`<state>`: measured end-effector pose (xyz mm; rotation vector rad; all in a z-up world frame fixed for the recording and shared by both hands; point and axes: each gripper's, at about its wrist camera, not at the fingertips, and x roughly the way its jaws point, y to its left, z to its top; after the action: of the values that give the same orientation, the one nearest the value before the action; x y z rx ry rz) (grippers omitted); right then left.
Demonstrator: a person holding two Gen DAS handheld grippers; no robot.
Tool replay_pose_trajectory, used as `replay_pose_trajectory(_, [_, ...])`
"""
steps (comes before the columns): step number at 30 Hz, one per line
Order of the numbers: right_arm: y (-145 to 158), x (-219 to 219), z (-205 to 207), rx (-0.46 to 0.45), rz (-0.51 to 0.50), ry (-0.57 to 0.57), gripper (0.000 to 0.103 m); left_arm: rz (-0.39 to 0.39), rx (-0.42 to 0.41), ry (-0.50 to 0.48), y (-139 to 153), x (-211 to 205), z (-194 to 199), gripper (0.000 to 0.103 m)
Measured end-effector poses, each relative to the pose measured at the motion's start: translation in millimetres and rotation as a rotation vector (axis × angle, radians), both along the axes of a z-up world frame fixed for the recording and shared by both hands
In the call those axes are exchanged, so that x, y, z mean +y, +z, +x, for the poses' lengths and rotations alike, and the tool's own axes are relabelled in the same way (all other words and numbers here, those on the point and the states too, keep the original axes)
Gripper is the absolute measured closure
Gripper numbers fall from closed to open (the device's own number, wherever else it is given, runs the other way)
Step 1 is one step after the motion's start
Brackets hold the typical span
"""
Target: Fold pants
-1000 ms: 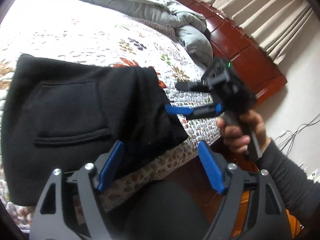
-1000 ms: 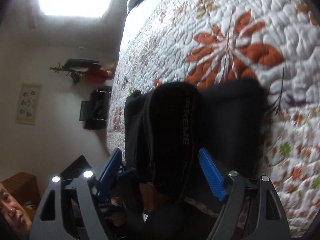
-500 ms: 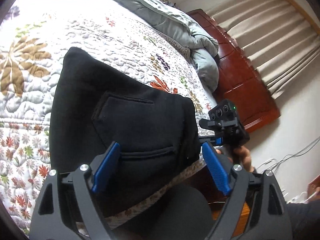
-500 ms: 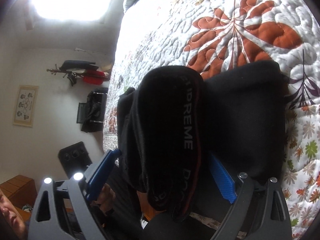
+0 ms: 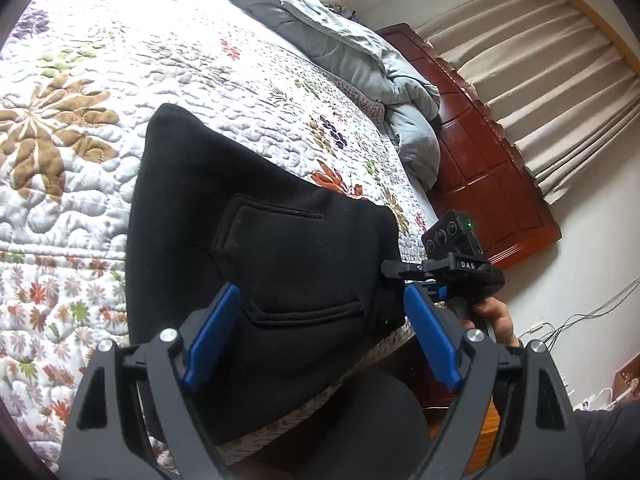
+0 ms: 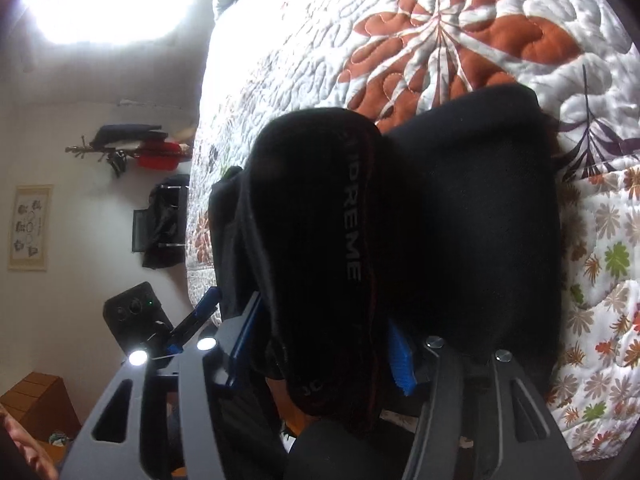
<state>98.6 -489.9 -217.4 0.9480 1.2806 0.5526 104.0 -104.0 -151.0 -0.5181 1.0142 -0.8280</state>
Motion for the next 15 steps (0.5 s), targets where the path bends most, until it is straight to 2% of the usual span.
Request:
replay_pose_trajectory(3, [-7,6,5,-0.022,0.062,0.033,0.042,0.014,0.001,-0.019,-2,-2,1,0.019])
replay_pose_trajectory(4, [-9,8,7,-0.026,0.070,0.037,0.046,0.020,0.004,-0.020,-4,-3,2,0.019])
replay_pose_trajectory(5, [-10,10,9,-0.031,0.065,0.037,0.063,0.023,0.006,-0.019,-5,-3,2,0.019])
replay_pose_trajectory(7, [-12,12,11,-0.039,0.065,0.030,0.082,0.031,0.008,-0.019,-5,-5,3,0.019])
replay_pose_trajectory(15, [17,11,-1,-0.100,-0.048,0.032,0.087,0.052,0.006,-0.023,-1,-10,8,0.019])
